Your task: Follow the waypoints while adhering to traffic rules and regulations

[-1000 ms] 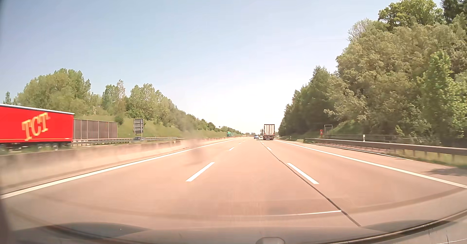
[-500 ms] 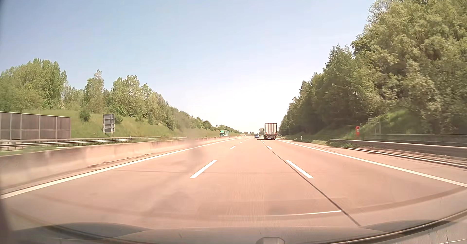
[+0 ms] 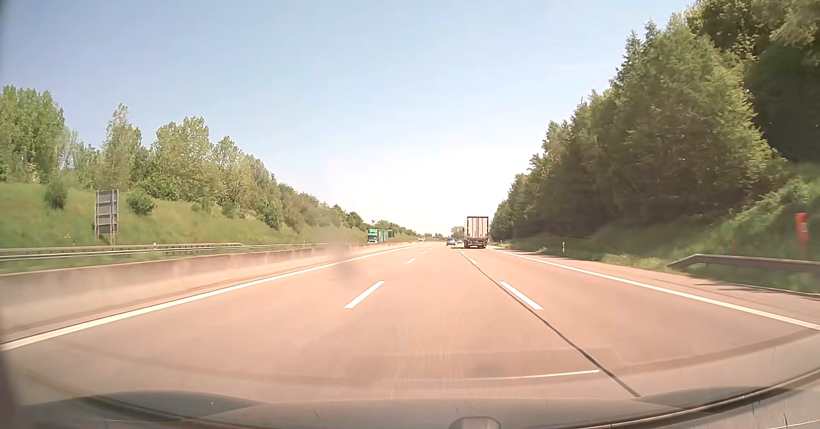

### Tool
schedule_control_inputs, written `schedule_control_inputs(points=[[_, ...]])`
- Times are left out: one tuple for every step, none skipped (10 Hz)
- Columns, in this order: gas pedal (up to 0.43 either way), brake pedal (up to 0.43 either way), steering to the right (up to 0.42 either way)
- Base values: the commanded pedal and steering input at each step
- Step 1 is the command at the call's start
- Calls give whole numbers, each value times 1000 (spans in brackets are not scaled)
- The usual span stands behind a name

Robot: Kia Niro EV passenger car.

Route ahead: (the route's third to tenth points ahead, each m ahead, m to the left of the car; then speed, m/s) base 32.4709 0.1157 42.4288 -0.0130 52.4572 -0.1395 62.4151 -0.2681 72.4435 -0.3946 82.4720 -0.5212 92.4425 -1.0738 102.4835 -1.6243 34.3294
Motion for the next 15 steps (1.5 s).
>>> schedule_control_inputs(points=[[130,0,2],[130,0,1],[130,0,1],[130,0,1],[130,0,1],[130,0,3],[130,0,3],[130,0,4],[130,0,4],[130,0,4],[130,0,4],[130,0,4],[130,0,3],[118,0,3],[118,0,3]])
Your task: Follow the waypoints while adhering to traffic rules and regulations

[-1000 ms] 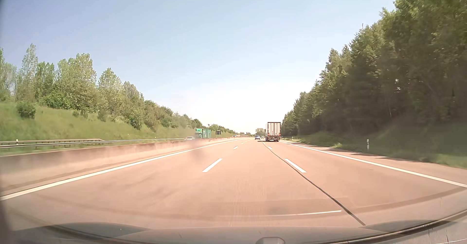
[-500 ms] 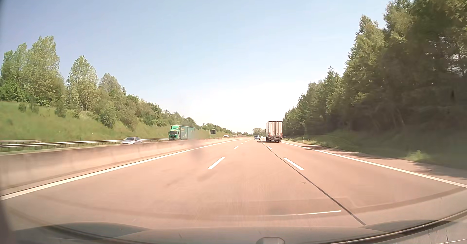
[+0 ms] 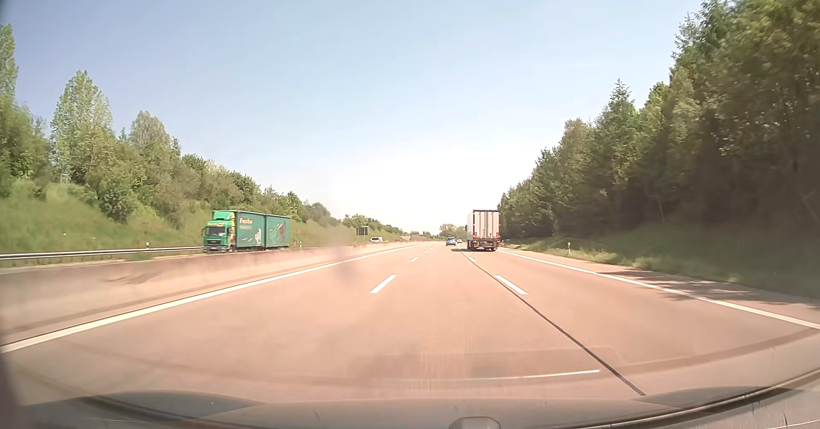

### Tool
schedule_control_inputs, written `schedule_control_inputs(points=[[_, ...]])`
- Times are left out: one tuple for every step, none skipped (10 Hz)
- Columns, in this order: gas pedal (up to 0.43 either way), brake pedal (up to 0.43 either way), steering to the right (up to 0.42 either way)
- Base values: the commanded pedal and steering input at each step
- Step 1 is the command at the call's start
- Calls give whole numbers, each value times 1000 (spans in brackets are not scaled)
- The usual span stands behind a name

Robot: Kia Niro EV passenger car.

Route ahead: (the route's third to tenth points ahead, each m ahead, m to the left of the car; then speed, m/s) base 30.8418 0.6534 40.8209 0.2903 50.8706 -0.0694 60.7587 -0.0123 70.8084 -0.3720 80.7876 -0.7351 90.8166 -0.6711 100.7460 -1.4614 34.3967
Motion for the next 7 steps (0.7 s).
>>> schedule_control_inputs(points=[[118,0,3],[118,0,2],[118,0,3],[118,0,3],[118,0,3],[118,0,3],[118,0,2]])
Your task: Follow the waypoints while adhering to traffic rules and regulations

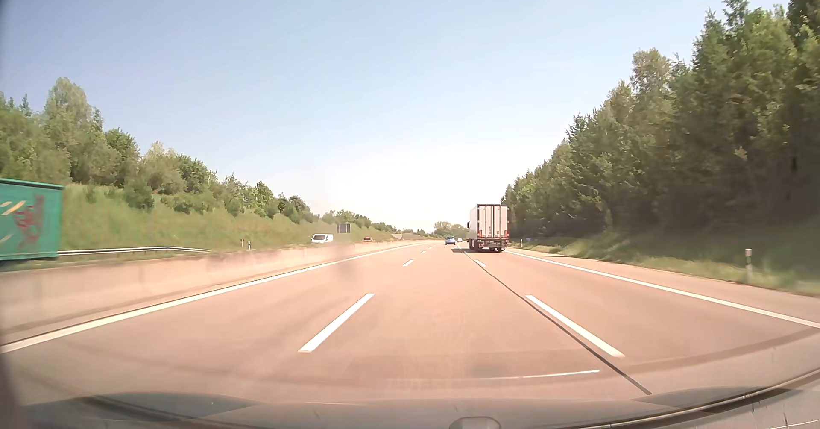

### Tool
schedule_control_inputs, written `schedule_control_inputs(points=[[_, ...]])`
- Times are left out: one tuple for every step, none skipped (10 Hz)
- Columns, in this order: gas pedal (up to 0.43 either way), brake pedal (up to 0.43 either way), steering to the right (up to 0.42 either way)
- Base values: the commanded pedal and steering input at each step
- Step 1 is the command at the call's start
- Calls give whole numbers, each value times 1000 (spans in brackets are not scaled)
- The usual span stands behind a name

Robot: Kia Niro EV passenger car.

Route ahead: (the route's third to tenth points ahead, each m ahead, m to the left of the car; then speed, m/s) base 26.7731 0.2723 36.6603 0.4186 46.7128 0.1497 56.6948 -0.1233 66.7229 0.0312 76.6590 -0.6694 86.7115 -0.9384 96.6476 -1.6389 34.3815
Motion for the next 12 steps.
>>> schedule_control_inputs(points=[[118,0,1],[118,0,2],[118,0,2],[118,0,3],[118,0,3],[118,0,3],[118,0,4],[118,0,3],[130,0,3],[150,0,3],[189,0,3],[197,0,3]])
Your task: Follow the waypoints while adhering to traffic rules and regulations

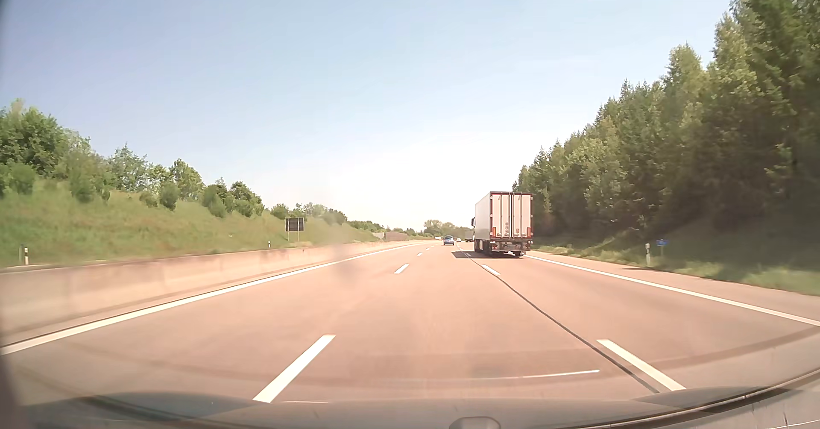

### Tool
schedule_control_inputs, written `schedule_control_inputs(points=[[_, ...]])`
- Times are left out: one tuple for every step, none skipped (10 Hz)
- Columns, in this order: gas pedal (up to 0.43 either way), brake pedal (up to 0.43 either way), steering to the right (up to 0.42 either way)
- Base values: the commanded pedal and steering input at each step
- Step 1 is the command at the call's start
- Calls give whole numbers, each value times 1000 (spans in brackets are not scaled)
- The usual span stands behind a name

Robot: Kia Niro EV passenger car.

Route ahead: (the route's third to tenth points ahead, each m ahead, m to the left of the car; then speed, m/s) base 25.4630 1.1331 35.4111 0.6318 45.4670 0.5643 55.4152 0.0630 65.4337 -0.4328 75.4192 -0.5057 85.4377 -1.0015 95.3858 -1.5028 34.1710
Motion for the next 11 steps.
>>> schedule_control_inputs(points=[[197,0,3],[209,0,3],[209,0,3],[209,0,3],[209,0,3],[220,0,3],[220,0,2],[240,0,1],[260,0,1],[260,0,1],[260,0,1]])
